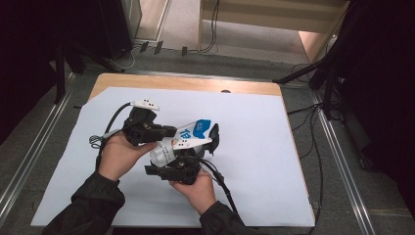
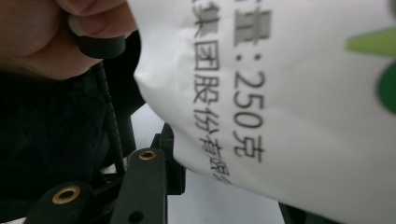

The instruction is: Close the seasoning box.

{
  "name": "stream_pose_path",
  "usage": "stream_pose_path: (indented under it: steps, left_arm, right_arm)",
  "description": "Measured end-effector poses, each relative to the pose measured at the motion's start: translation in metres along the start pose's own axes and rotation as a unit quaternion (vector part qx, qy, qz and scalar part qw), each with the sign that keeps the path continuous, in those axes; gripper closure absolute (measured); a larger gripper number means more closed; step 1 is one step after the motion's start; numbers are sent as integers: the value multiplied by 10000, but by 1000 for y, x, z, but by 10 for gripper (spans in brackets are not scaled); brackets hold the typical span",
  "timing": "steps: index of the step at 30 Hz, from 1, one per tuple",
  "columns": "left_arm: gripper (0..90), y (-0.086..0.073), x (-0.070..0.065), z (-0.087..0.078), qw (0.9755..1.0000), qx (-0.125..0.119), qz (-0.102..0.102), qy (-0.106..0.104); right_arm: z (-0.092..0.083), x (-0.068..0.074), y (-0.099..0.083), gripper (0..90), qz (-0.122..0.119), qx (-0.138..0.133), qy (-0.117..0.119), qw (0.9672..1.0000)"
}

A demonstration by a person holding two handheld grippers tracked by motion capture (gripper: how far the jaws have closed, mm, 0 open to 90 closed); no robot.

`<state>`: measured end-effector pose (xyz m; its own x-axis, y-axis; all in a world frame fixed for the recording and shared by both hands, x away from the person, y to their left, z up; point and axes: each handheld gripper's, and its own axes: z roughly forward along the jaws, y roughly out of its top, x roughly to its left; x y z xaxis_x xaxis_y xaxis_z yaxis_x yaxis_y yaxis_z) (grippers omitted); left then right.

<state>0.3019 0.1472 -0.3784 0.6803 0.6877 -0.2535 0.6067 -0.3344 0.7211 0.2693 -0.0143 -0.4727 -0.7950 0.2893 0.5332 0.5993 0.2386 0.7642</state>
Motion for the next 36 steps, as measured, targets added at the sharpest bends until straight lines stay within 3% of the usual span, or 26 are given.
stream_pose_path:
  steps: [9, 18, 26, 36]
  left_arm:
    - [872, -12, 6, -1, 9998, 167, -69, -101]
    - [859, -20, 12, 0, 9988, 331, -138, -343]
    - [832, -23, 12, 2, 9982, 399, 32, -452]
    - [830, -25, 16, 12, 9974, 514, 5, -511]
  right_arm:
    - [5, -6, -10, 632, -159, 0, -117, 9998]
    - [12, -7, -20, 629, -280, 121, -287, 9991]
    - [13, -9, -27, 635, -293, 124, -294, 9991]
    - [12, -13, -39, 643, -316, 217, -481, 9981]
